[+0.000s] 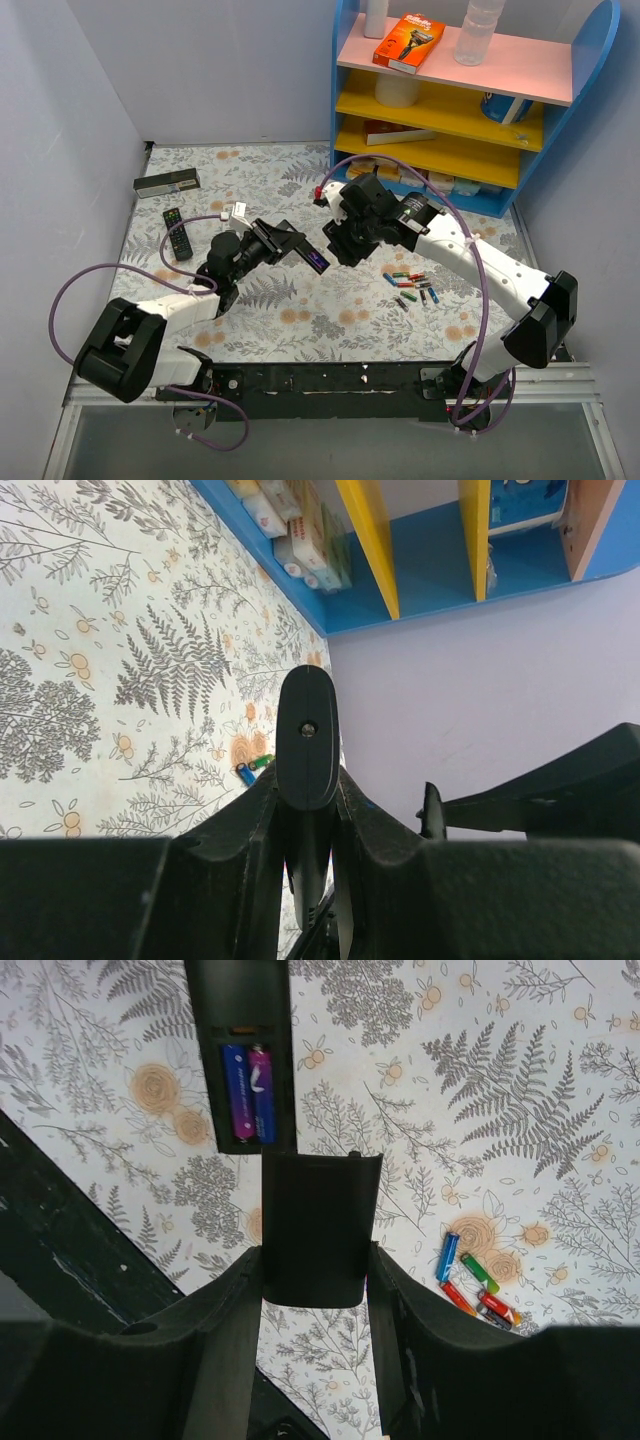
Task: Load the batteries into the remote control
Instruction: Load the battery cover into the remote control.
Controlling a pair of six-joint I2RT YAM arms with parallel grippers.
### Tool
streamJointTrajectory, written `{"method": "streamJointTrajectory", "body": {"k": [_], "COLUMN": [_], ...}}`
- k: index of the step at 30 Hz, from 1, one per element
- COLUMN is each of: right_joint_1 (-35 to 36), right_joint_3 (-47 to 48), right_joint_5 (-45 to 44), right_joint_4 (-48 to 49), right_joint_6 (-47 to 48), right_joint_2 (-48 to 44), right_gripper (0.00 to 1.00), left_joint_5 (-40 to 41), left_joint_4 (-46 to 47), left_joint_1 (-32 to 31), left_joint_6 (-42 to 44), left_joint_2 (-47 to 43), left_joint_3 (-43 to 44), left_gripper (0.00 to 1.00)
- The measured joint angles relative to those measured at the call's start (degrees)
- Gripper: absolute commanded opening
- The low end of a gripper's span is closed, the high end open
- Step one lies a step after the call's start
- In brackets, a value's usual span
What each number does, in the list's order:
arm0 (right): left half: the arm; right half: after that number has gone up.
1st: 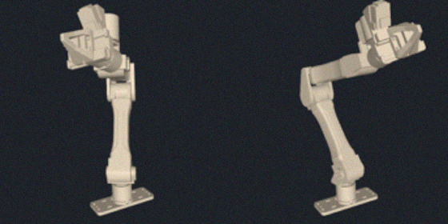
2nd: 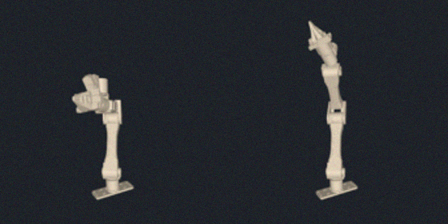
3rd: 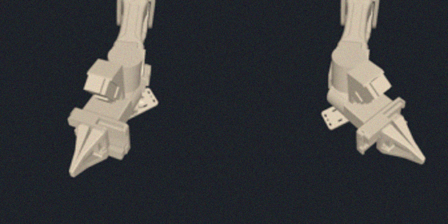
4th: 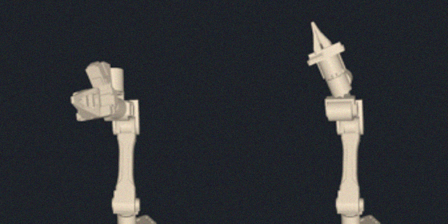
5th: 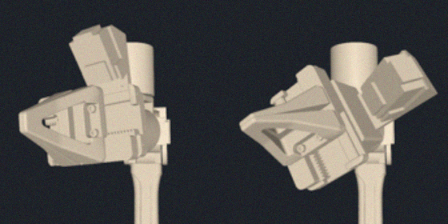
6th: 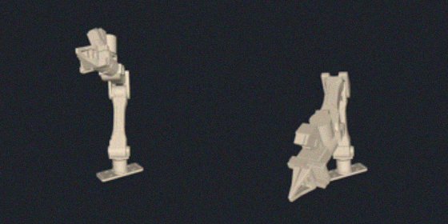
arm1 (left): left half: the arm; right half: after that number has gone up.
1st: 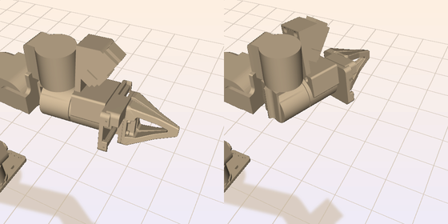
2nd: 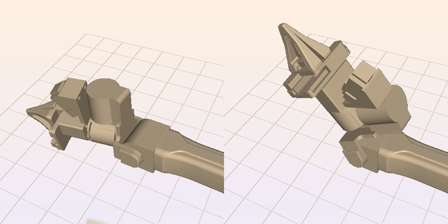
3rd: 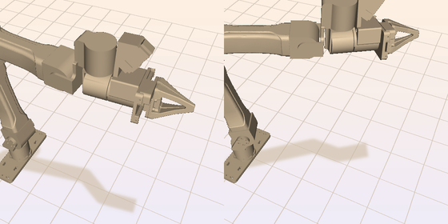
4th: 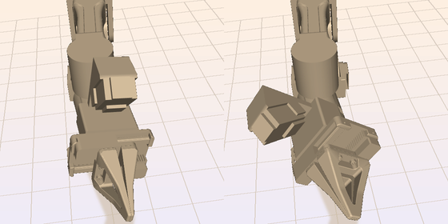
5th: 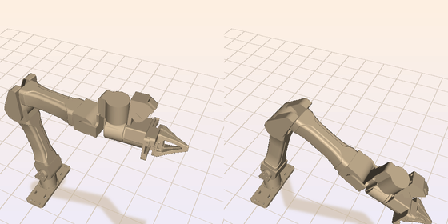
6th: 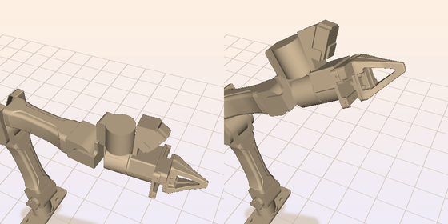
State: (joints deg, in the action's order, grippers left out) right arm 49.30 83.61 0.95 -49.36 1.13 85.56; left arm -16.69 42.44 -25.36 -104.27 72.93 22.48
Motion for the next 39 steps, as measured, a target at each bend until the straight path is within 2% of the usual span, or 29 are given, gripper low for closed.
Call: {"method": "streamJointTrajectory", "body": {"k": [17, 39], "right_joint_1": [2.97, 4.09], "right_joint_3": [5.01, 7.91], "right_joint_5": [-1.60, -4.11], "right_joint_4": [-1.38, -3.37], "right_joint_6": [-4.13, -3.69], "right_joint_2": [5.66, 8.57], "right_gripper": [0.33, 0.39], "left_joint_5": [-0.28, 0.35], "left_joint_4": [5.84, 7.34], "left_joint_1": [-3.34, -4.02], "left_joint_6": [-3.65, -7.76], "left_joint_2": [4.57, 5.64], "left_joint_3": [2.58, 3.19], "left_gripper": [0.01, 0.01]}}
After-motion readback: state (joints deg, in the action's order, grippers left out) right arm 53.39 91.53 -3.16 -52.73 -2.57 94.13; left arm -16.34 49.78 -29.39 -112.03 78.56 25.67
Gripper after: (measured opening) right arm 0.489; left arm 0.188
